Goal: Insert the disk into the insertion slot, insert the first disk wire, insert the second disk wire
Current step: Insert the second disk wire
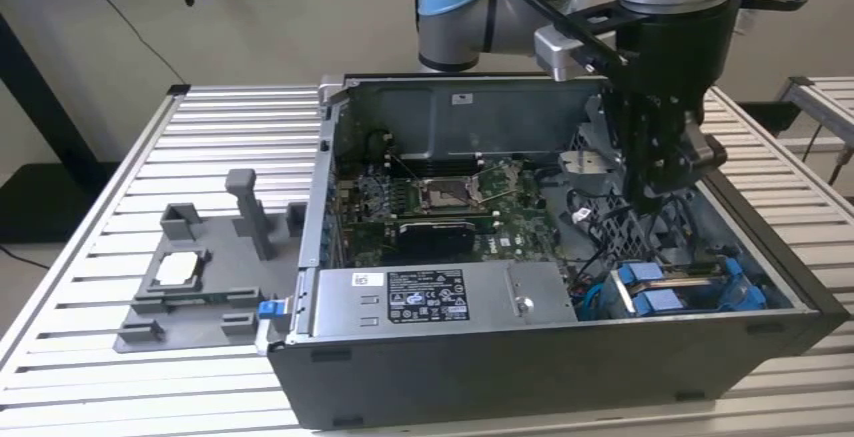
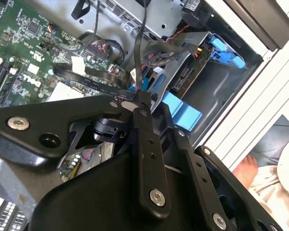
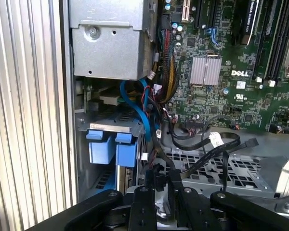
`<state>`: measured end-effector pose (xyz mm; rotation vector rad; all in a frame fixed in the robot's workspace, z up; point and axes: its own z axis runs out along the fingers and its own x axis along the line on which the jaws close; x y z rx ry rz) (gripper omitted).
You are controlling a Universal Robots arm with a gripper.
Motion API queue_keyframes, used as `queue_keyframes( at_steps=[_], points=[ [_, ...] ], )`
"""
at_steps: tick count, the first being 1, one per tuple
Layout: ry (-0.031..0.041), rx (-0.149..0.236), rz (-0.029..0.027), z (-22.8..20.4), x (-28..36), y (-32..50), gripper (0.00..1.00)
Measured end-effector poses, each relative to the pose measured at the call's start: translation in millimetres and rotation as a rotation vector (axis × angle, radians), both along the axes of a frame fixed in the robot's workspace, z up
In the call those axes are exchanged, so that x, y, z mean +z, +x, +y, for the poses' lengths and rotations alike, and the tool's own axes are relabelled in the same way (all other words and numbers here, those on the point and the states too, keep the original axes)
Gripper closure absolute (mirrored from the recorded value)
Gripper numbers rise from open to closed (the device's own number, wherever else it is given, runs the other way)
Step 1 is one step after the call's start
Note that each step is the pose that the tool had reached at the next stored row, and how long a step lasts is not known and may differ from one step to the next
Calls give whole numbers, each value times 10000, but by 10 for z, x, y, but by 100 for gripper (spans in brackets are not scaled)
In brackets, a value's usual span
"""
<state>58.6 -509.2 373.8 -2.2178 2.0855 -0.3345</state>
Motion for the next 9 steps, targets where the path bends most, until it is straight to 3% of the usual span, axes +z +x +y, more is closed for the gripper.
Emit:
queue_keyframes(
  at_steps=[3,9],
  points=[
    [-55,0,0,0,-11,0,74],
    [-91,0,-31,2,-12,-3,74]
  ],
)
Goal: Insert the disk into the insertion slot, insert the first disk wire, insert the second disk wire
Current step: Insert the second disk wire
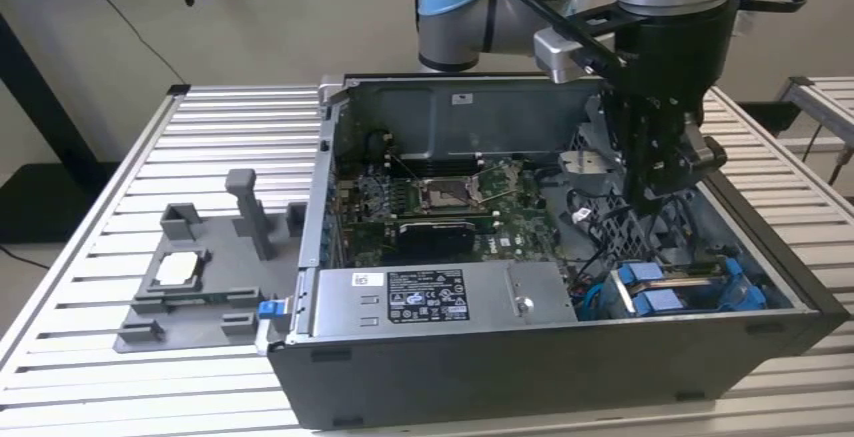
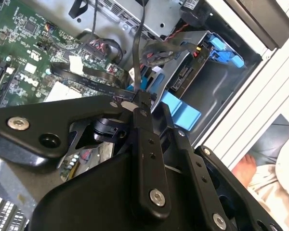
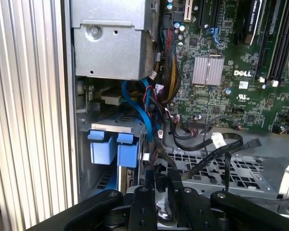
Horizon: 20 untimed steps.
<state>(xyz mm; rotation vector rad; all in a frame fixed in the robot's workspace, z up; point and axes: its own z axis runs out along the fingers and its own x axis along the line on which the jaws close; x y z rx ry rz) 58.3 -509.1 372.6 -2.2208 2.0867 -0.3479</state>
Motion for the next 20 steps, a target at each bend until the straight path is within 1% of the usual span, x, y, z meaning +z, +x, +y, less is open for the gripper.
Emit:
queue_keyframes(
  at_steps=[3,6,8,10,13,14,15,16,20],
  points=[
    [-5,0,-28,0,0,-18,74],
    [-24,0,-58,1,-3,-43,74],
    [-52,0,-101,0,-7,-54,74],
    [-75,0,-200,2,-17,-60,74],
    [-136,1,-365,9,-31,-67,74],
    [-155,1,-404,11,-34,-71,74],
    [-165,1,-429,12,-35,-79,74],
    [-172,0,-443,12,-36,-89,74],
    [-173,1,-445,13,-36,-90,74]
  ],
)
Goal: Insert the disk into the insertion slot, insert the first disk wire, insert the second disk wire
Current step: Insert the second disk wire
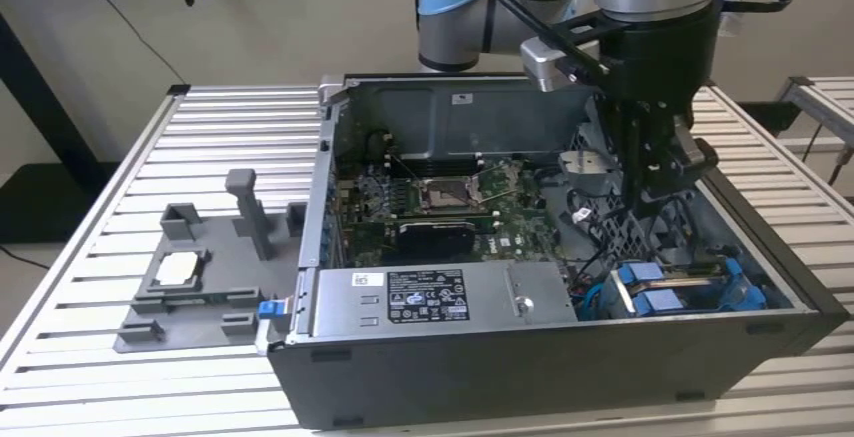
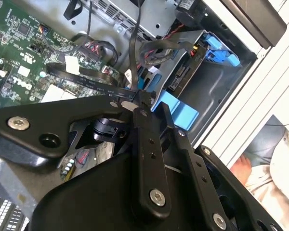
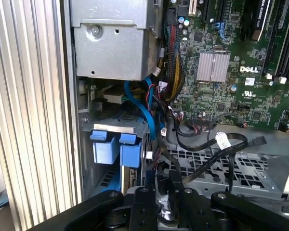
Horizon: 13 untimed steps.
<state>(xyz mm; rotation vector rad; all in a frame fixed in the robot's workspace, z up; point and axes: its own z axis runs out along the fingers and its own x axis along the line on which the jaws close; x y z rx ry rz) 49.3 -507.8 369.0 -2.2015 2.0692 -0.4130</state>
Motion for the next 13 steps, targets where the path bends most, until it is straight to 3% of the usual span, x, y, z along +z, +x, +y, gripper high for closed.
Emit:
queue_keyframes(
  at_steps=[13],
  points=[
    [0,-32,-25,5,-12,-40,74]
  ],
)
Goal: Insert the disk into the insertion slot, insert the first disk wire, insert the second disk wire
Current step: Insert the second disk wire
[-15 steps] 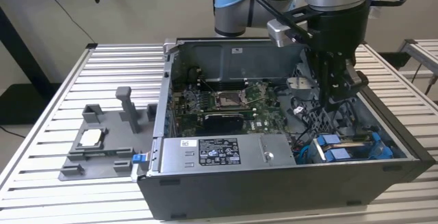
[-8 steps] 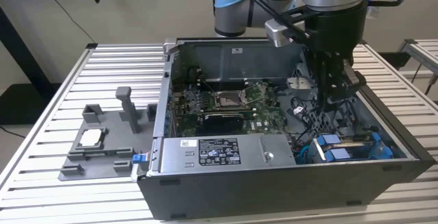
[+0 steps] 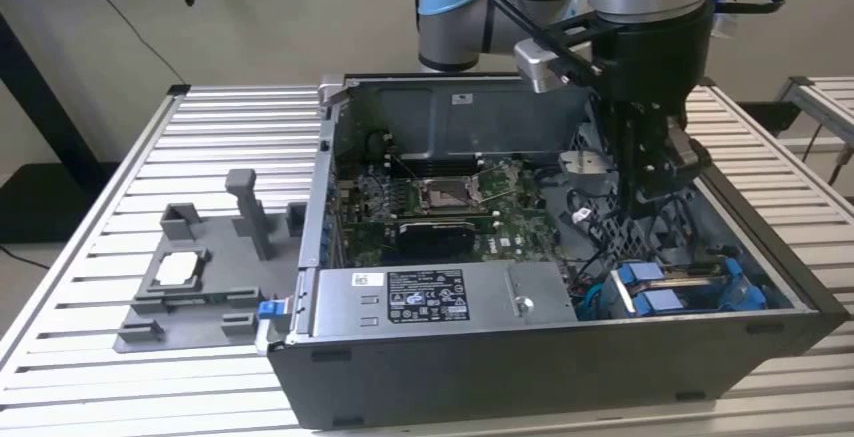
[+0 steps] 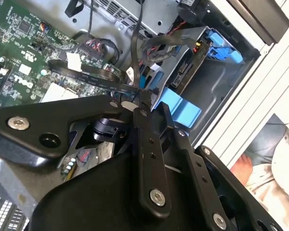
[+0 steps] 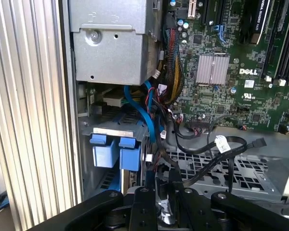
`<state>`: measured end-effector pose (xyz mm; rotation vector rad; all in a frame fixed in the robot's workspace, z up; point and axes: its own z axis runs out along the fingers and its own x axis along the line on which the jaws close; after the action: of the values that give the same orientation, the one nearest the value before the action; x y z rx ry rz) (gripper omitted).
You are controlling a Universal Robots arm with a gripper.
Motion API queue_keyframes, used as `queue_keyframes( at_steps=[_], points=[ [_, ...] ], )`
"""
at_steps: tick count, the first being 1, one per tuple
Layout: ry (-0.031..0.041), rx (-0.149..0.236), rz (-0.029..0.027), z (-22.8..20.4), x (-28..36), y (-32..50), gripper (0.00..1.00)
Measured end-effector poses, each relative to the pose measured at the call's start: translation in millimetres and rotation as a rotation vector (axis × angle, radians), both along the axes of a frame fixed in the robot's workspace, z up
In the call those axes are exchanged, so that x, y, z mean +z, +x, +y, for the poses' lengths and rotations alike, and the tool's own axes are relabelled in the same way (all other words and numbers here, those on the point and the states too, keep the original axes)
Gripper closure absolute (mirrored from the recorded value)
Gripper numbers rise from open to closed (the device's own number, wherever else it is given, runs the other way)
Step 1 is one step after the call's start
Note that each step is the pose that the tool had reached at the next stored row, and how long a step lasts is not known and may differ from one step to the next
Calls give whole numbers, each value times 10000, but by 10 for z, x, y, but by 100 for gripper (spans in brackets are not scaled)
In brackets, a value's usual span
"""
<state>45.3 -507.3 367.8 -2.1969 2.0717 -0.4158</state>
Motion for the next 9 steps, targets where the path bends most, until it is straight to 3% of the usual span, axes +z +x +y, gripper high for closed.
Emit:
queue_keyframes(
  at_steps=[6,7,9],
  points=[
    [-1,-30,-21,7,-4,0,76],
    [-1,-30,-21,8,-4,0,83],
    [0,-30,-21,8,-4,-1,83]
  ],
)
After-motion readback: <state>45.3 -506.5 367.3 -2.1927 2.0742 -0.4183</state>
